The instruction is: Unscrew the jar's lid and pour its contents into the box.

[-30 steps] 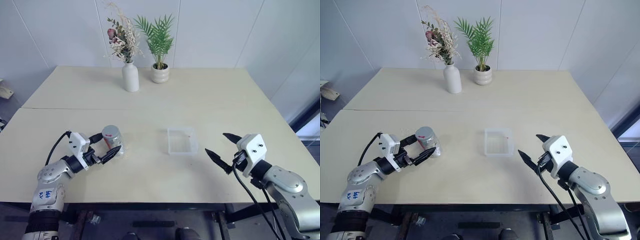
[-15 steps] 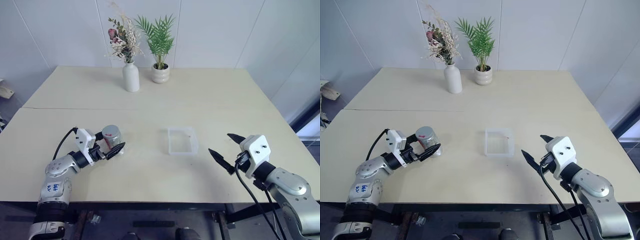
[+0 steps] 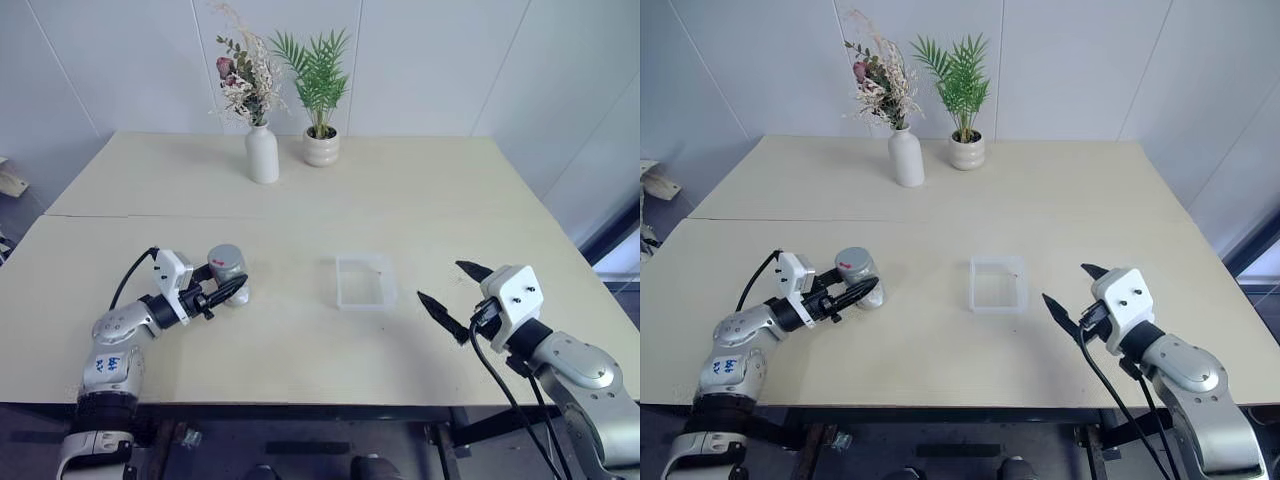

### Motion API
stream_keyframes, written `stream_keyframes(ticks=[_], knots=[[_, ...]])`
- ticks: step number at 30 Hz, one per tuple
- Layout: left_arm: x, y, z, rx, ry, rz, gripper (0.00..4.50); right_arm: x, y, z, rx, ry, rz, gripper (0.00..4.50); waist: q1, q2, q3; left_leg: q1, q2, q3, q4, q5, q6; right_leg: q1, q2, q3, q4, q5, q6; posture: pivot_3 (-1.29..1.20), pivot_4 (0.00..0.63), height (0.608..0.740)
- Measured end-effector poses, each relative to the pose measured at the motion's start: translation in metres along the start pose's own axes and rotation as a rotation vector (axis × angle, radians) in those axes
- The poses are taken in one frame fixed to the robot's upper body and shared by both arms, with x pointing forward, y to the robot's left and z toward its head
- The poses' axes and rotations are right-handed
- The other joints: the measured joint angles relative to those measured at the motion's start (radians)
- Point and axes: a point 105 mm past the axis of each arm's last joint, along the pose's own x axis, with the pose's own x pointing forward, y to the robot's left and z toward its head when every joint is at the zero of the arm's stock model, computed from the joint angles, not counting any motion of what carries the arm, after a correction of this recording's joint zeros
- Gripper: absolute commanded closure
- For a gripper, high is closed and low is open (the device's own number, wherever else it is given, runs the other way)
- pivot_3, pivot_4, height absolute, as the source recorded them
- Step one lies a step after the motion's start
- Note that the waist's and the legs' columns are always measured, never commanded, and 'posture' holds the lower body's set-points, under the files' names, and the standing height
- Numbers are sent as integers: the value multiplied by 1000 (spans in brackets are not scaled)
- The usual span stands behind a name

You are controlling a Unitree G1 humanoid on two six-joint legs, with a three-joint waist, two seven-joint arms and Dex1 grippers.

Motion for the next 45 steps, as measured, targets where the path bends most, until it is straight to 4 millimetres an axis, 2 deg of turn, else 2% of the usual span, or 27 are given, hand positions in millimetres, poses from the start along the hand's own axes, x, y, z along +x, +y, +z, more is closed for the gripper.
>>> stream_keyframes(ticks=[4,8,11,14,20,24,30,37,45], knots=[[14,-3,20,6,-41,-92,2445,10,2,16,21,-42,-2,0,-1,0,0,-1,0,0,0,0,0,0,0,0,0,0,0,0,150,740],[30,-14,35,10,-67,-231,2445,25,17,41,61,-106,42,0,-1,0,0,-1,0,-1,-1,0,0,-1,0,0,0,0,0,0,150,740],[43,-14,44,12,-86,-263,2445,34,23,57,86,-140,58,0,0,0,0,-2,-1,-2,-1,0,0,-1,0,0,0,0,0,0,150,740],[53,-17,47,1,-98,-291,2445,42,27,67,116,-157,60,0,-1,0,0,-2,-1,-2,-1,0,1,-2,0,0,0,0,0,0,150,740],[67,-44,38,-25,-93,-446,2445,56,38,90,199,-198,96,0,-1,0,0,-4,0,-2,-1,-1,1,-3,0,0,0,0,0,0,150,740],[78,-51,41,-29,-103,-495,2445,62,49,99,231,-212,130,0,-2,0,0,-4,-1,-2,-1,-1,1,-4,0,0,0,0,1,0,150,740],[91,-62,38,-25,-72,-560,2445,70,66,107,253,-215,181,0,-2,0,0,-5,0,-2,-1,-1,1,-4,0,-1,0,0,1,0,150,740],[105,-69,49,-7,-96,-597,2445,79,81,111,276,-215,204,0,-2,0,0,-7,-1,-2,-1,-1,1,-6,0,-1,0,0,1,0,150,740],[110,-77,46,-11,-81,-638,2445,89,90,99,273,-154,216,0,-2,0,0,-7,-1,-3,-1,-1,1,-6,0,-1,0,0,1,0,150,740]])
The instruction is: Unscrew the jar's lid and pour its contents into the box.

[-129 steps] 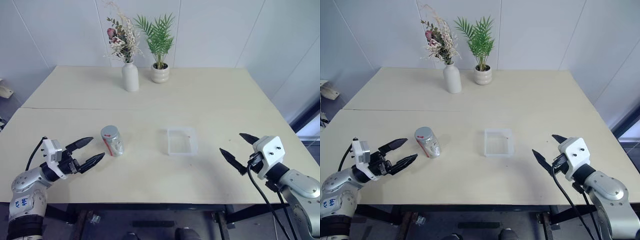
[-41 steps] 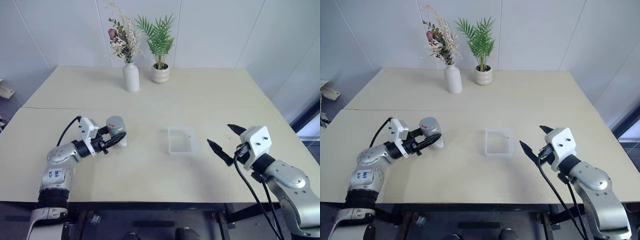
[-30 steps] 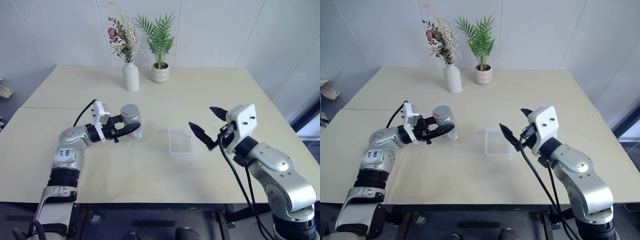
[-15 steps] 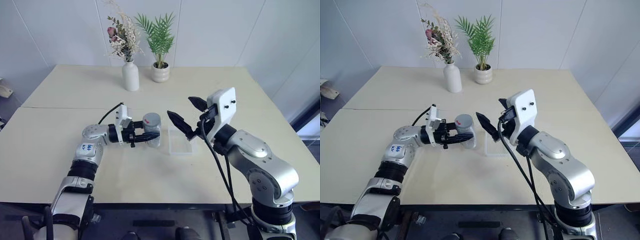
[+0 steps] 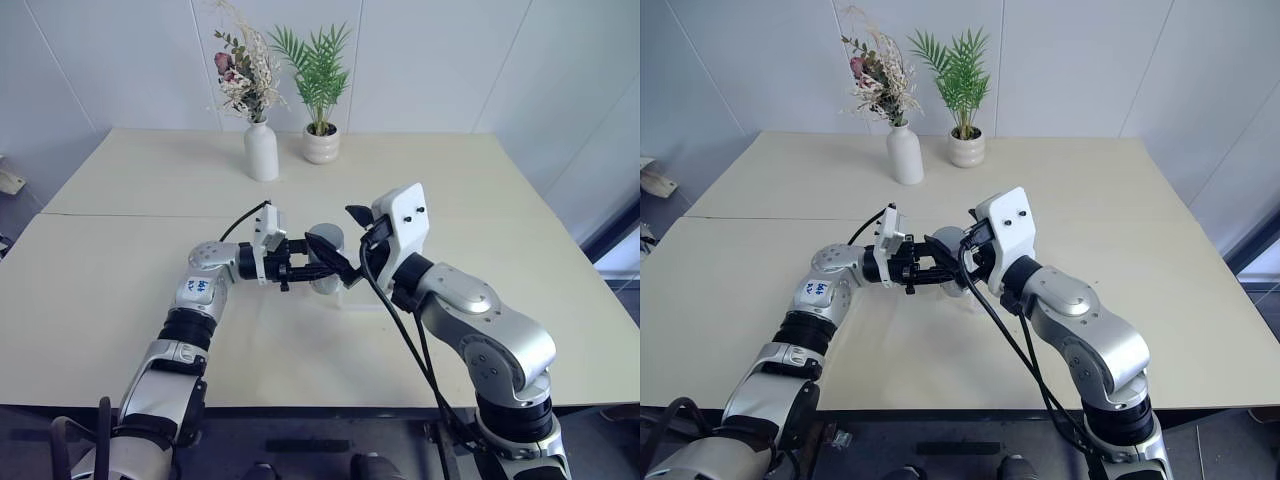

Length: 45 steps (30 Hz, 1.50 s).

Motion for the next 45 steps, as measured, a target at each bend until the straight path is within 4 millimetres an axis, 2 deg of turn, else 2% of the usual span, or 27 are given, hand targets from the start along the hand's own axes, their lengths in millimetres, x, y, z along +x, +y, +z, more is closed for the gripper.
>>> stream_keyframes(ticks=[10,23,26,30,39,45], knots=[[5,-2,4,19,5,-39,2445,7,-6,-15,-47,77,-18,0,-1,0,0,0,0,0,0,0,0,0,0,0,0,0,0,0,150,740],[6,-3,4,31,2,-48,2445,10,-3,-10,-50,56,-2,0,0,0,0,-1,0,0,0,0,0,-1,0,0,0,0,0,0,150,740],[6,-4,4,32,1,-49,2445,10,-3,-10,-50,56,0,615,0,0,0,-1,0,0,0,0,0,-1,0,0,0,0,0,0,150,740],[7,-4,5,32,-3,-47,2445,11,-1,-10,-42,55,13,1932,-1,0,0,-1,0,0,0,0,0,-1,0,0,0,0,0,0,150,740],[8,-6,7,30,-12,-66,2445,7,0,-9,-45,26,51,1934,0,0,0,-2,0,0,0,0,0,-1,0,0,-1,0,0,0,150,740],[4,-18,10,11,-37,-142,2445,-2,8,-6,-78,18,211,1934,-1,0,0,-2,0,-1,0,0,1,-1,0,-1,-1,0,1,0,150,740]])
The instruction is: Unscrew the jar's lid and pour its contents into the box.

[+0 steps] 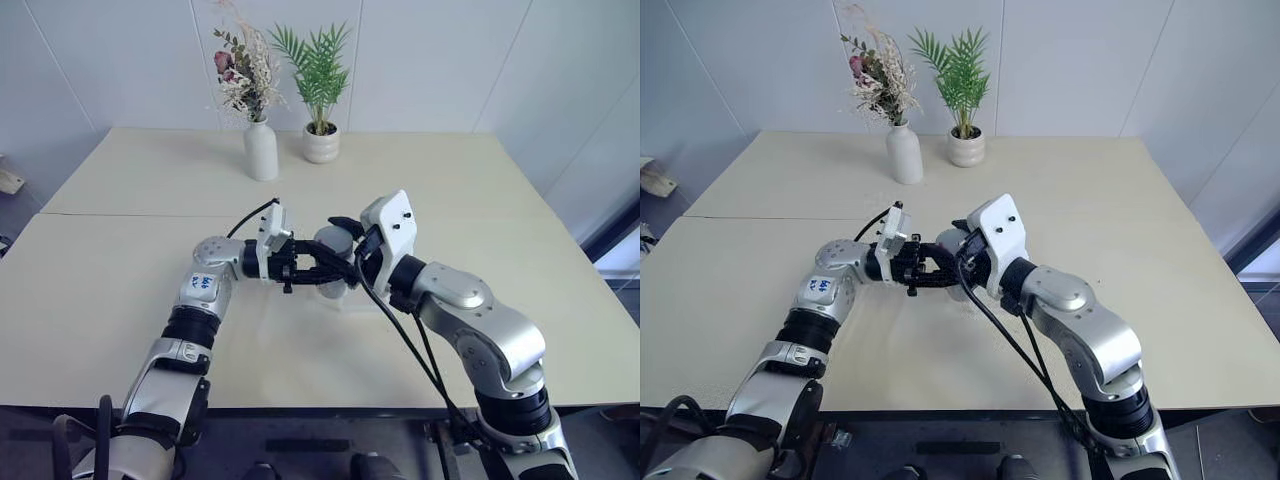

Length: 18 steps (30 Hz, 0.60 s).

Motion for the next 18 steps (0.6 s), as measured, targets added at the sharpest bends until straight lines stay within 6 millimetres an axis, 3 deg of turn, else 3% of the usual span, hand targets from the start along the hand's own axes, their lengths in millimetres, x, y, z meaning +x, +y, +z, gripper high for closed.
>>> stream_keyframes(ticks=[11,18], knots=[[-1,-14,5,14,17,-119,2445,-9,6,5,-43,27,266,1934,1,0,0,0,0,0,1,0,0,0,0,0,0,0,0,0,150,740],[3,-16,6,23,26,-142,2445,-13,5,6,-35,38,335,1934,2,0,0,0,0,0,1,0,0,0,0,0,0,0,0,0,150,740]])
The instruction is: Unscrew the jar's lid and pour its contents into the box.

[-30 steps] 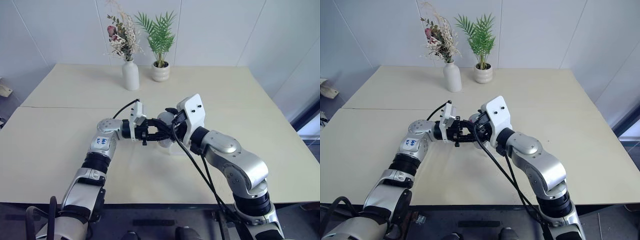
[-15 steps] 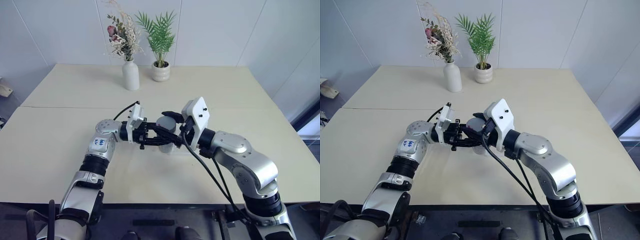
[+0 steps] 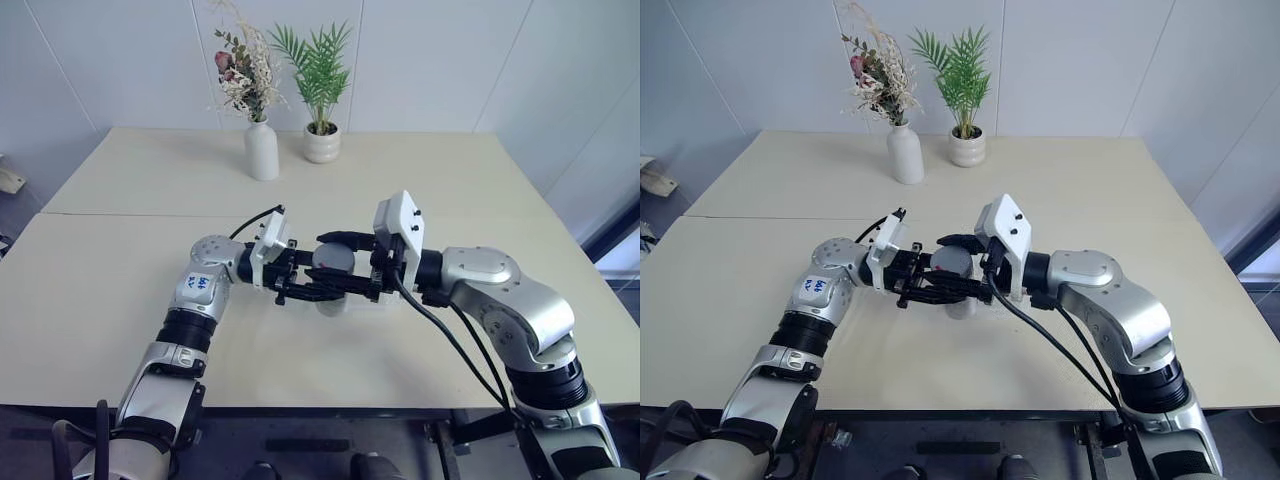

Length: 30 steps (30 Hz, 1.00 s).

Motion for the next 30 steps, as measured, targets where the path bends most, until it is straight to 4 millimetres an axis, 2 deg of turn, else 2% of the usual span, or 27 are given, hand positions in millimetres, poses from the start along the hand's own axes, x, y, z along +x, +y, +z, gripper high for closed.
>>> stream_keyframes(ticks=[8,9,13,20,24,30], knots=[[3,-1,1,7,-1,-14,2445,-3,1,1,-12,-7,35,1934,0,0,0,0,0,0,0,0,0,0,0,0,0,0,0,0,150,740],[3,-1,1,7,-3,-14,2445,-3,1,1,-15,-10,35,1223,0,0,0,0,0,0,0,0,0,0,0,0,0,0,0,0,150,740],[1,0,3,-12,-18,-5,2445,0,5,2,-17,-24,62,33,0,0,0,0,0,0,0,0,0,0,0,0,0,0,0,0,150,740],[1,-1,3,-24,-24,-8,2445,2,6,3,-32,-28,61,33,0,0,0,0,0,0,1,0,0,0,0,0,0,0,0,0,150,740],[2,-2,2,-25,-20,-17,2445,4,5,11,-62,-38,66,33,0,0,0,0,0,0,1,0,0,0,0,0,1,0,0,0,150,740],[5,-3,0,-25,-11,-30,2445,3,-2,7,-54,-22,44,33,1,0,0,0,0,0,1,0,0,0,0,0,0,0,0,0,150,740]])
